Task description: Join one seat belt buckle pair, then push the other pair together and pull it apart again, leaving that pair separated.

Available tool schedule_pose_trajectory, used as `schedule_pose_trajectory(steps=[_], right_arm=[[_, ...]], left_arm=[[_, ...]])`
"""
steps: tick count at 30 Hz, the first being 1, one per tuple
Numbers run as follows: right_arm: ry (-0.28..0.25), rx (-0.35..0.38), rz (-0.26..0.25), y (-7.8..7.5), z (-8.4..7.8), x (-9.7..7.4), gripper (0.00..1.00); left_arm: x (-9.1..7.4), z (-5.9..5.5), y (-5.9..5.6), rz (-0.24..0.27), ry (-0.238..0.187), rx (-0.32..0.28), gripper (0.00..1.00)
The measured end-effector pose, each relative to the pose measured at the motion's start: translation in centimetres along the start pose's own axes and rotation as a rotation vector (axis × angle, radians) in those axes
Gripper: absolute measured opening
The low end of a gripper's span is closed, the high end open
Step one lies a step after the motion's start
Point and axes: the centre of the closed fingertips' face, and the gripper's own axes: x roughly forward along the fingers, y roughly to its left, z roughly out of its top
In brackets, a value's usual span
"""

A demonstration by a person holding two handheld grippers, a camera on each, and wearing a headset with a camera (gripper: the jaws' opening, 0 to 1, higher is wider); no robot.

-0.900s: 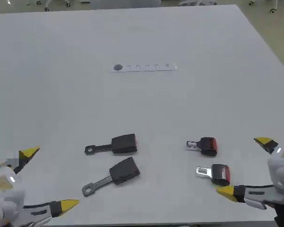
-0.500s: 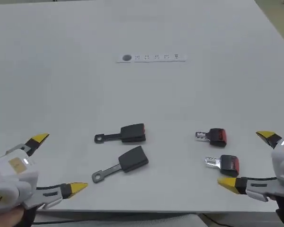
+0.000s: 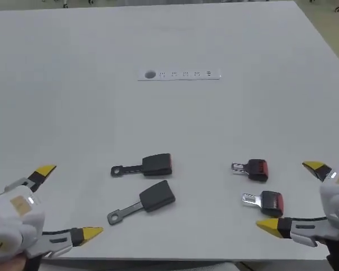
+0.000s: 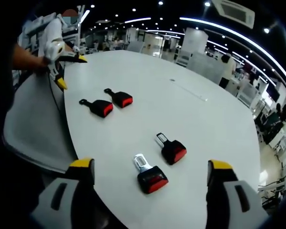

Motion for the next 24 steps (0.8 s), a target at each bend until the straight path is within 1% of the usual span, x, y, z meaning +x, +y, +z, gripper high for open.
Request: schedule_pose_trajectory(steps=[2, 10, 13, 15, 20, 22, 24], right_arm=[[0.008, 0.028, 0.003, 0.0, 0.0, 0.0, 1.0], [0.029, 0.018, 0.013, 0.3, -0.3, 0.1, 1.0], [0.048, 0.038, 0.019, 0.3, -0.4, 0.2, 1.0], [0.044, 0.036, 0.025, 0.5, -0.3, 0.2, 0.99], [0.048, 0.045, 0.019, 0.4, -0.3, 0.2, 0.97], [0.079, 0.076, 0.018, 0.4, -0.9, 0.3, 0.97], [0.089, 0.087, 0.018, 0.4, -1.3, 0.3, 0.96]], left_arm=[[0.0, 0.0, 0.0, 0.001, 0.0, 0.0, 1.0], [0.2, -0.3, -0.2, -0.01, 0.01, 0.004, 1.0], [0.2, -0.3, -0.3, -0.013, 0.013, 0.003, 0.99], [0.2, -0.5, -0.4, -0.019, 0.021, -0.002, 0.99], [0.2, -0.4, -0.3, -0.016, 0.021, -0.002, 0.99], [0.2, -0.4, -0.3, -0.015, 0.02, -0.001, 0.99], [0.1, -0.4, -0.3, -0.014, 0.02, 0.002, 0.99]])
